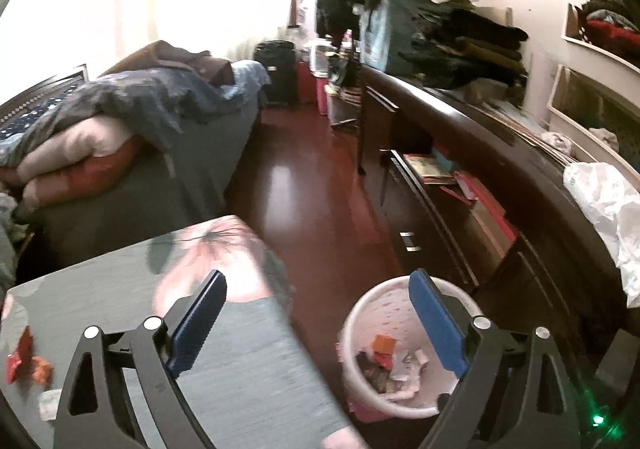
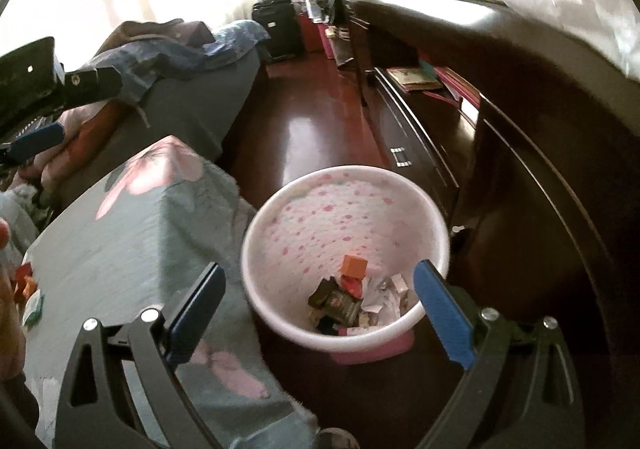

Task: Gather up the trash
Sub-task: 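Grasp the red wrapper with the left tool while the right tool grasps the orange figurine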

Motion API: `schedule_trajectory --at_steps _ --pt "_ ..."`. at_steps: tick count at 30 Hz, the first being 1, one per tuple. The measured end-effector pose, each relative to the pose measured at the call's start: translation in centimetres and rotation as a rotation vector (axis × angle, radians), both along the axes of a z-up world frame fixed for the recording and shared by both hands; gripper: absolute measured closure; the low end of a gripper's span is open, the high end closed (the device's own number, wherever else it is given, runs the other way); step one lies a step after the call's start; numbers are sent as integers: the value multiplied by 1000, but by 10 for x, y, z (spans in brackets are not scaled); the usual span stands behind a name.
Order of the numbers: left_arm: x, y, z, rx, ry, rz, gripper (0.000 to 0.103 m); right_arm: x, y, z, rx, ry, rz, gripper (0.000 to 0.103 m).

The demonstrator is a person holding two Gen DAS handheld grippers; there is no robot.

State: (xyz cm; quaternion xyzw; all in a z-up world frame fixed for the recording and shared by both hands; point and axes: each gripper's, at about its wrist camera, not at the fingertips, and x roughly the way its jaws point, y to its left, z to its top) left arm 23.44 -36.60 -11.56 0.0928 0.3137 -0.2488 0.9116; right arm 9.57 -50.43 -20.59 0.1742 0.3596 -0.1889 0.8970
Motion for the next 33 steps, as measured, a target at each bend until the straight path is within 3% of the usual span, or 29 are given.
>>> schedule_trajectory --at_steps 10,25,33 --pt "5 94 1 5 23 148 11 9 83 30 -71 21 166 6" --pt "39 297 -26 -1 96 540 9 42 234 37 -173 55 484 6" --pt "71 341 -48 88 120 601 9 52 289 37 -200 64 584 6"
